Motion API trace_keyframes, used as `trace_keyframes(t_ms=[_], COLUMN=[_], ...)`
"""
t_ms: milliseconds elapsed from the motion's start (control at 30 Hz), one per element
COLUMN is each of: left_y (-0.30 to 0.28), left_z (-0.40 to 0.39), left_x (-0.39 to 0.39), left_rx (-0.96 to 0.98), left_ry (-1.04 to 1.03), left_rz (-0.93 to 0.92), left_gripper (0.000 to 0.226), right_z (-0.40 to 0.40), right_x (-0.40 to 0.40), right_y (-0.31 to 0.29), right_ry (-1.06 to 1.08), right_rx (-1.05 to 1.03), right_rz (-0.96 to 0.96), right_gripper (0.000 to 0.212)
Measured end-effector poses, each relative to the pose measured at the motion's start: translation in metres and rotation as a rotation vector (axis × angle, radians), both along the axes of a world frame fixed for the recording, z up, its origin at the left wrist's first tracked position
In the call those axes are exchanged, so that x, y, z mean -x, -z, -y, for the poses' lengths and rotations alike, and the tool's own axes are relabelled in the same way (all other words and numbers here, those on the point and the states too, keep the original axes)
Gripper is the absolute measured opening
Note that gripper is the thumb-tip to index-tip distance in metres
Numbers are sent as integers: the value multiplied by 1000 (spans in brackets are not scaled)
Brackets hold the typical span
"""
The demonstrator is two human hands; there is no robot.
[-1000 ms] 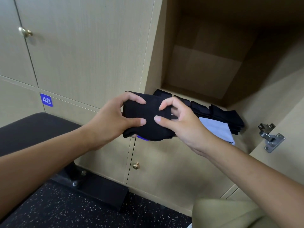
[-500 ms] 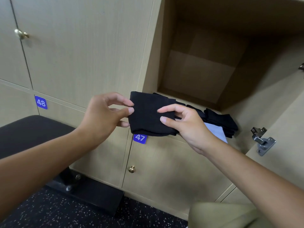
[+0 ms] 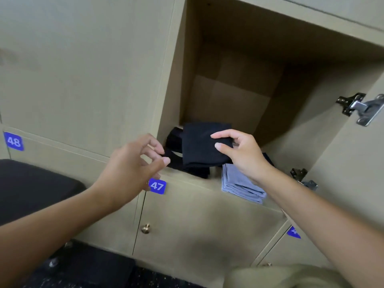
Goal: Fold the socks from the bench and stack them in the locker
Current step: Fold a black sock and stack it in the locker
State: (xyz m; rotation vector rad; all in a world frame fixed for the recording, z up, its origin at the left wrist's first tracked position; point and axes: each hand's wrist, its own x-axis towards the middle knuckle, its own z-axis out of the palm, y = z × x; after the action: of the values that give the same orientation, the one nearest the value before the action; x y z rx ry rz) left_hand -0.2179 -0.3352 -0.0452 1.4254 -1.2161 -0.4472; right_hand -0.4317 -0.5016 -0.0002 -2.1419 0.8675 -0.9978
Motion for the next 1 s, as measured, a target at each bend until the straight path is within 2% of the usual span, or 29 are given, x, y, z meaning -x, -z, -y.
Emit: trace_keyframes(t_ms=[133, 300, 533, 867, 1000], left_y=[0, 2, 10, 18, 20], left_z=[6, 12, 21, 28, 30], left_x=[8, 20, 29, 33, 34], left_rx=[-13, -43, -38, -122, -153], left_ry=[28, 109, 143, 167, 176], left_rz=[289, 486, 600, 669, 671], left_gripper=[13, 14, 18, 19, 18], right_z=[32, 70, 114, 156, 167], right_x=[19, 44, 76, 85, 87], right_y=[-13, -36, -51, -30, -16], right_ry=[109, 279, 487, 561, 602], right_rx=[63, 89, 44, -160, -176], right_rz=[-71, -146, -236, -222, -250], right_gripper=[25, 26, 27, 30, 31])
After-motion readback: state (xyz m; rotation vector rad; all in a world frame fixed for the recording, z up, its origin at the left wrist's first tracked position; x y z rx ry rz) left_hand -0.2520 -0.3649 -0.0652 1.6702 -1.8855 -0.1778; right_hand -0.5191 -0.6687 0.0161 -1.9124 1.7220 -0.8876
